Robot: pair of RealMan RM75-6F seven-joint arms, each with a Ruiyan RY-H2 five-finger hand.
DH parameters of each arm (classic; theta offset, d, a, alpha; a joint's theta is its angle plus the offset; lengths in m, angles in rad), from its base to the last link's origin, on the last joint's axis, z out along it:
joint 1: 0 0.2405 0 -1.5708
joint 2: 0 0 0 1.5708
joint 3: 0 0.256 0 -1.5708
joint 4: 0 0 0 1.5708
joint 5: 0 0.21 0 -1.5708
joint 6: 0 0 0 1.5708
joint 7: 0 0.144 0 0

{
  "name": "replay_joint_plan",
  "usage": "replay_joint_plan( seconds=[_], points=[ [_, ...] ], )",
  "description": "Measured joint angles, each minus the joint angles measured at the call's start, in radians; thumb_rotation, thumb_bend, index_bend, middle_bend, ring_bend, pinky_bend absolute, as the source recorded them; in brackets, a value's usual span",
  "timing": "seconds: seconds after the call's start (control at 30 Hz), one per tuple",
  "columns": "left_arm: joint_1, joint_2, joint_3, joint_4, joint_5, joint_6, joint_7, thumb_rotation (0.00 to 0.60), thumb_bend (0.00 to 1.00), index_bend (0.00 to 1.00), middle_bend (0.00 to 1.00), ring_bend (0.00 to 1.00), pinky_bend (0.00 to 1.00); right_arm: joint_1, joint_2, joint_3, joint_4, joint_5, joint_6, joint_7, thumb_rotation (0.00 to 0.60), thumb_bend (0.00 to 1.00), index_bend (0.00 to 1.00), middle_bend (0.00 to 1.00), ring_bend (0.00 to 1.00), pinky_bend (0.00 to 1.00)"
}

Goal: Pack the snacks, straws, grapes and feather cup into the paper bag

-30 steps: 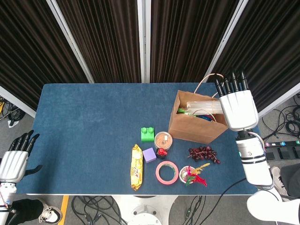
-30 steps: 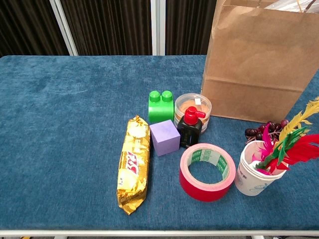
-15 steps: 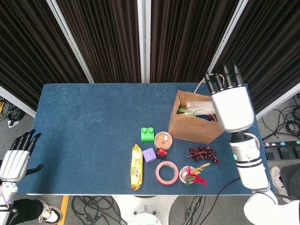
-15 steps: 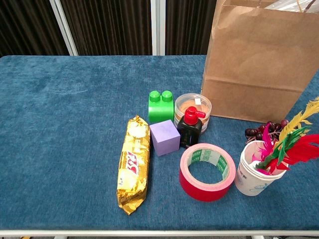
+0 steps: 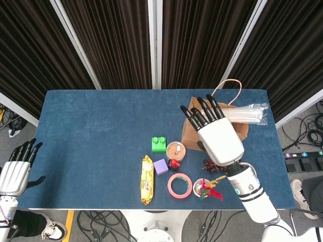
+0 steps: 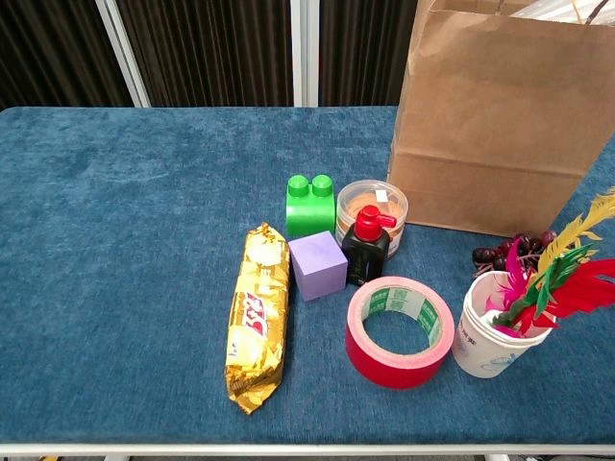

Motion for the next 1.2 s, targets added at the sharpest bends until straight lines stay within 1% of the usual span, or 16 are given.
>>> replay_joint_plan(
  seconds=[0.17,0.3,0.43,0.57,0.7,0.87,1.03,1.2],
  points=[
    [-0.004,-0.009,0.001,0.006,-0.001,-0.008,0.002,0.600,0.07,0.10,0.09,0.00,0.14,-0.050,0.070,-0.060,-0.008,-0.056,-0.058,0.123,0.600,0.00,0.10,0.26,0.08,0.09],
    [-0.004,-0.013,0.002,0.010,-0.002,-0.009,0.002,0.600,0.07,0.10,0.09,0.00,0.14,-0.104,0.130,-0.113,-0.010,-0.111,-0.086,0.195,0.600,0.00,0.10,0.26,0.09,0.10],
    [-0.001,-0.014,0.005,0.013,0.000,-0.007,-0.001,0.600,0.07,0.10,0.09,0.00,0.14,-0.165,0.154,-0.164,-0.011,-0.155,-0.085,0.243,0.600,0.00,0.10,0.26,0.09,0.10],
    [0.000,-0.011,0.006,0.013,0.003,-0.004,-0.005,0.600,0.07,0.10,0.09,0.00,0.14,-0.240,0.161,-0.221,-0.010,-0.183,-0.059,0.266,0.600,0.00,0.11,0.26,0.10,0.10],
    [0.000,-0.010,0.007,0.013,0.005,-0.003,-0.004,0.600,0.07,0.10,0.09,0.00,0.14,-0.287,0.150,-0.265,0.022,-0.199,-0.054,0.316,0.600,0.00,0.11,0.26,0.10,0.10],
    [0.000,-0.013,0.009,0.014,0.007,-0.005,-0.001,0.600,0.07,0.10,0.09,0.00,0.14,-0.329,0.119,-0.303,0.108,-0.228,-0.069,0.405,0.600,0.00,0.13,0.26,0.11,0.11],
    [0.000,-0.017,0.013,0.018,0.009,-0.009,-0.002,0.600,0.07,0.10,0.09,0.00,0.14,-0.358,0.064,-0.322,0.201,-0.231,-0.087,0.488,0.600,0.00,0.15,0.27,0.13,0.13],
    [0.000,-0.019,0.013,0.024,0.009,-0.007,-0.002,0.600,0.07,0.10,0.09,0.00,0.14,-0.383,-0.025,-0.325,0.296,-0.203,-0.103,0.562,0.600,0.00,0.15,0.27,0.13,0.15]
  ],
)
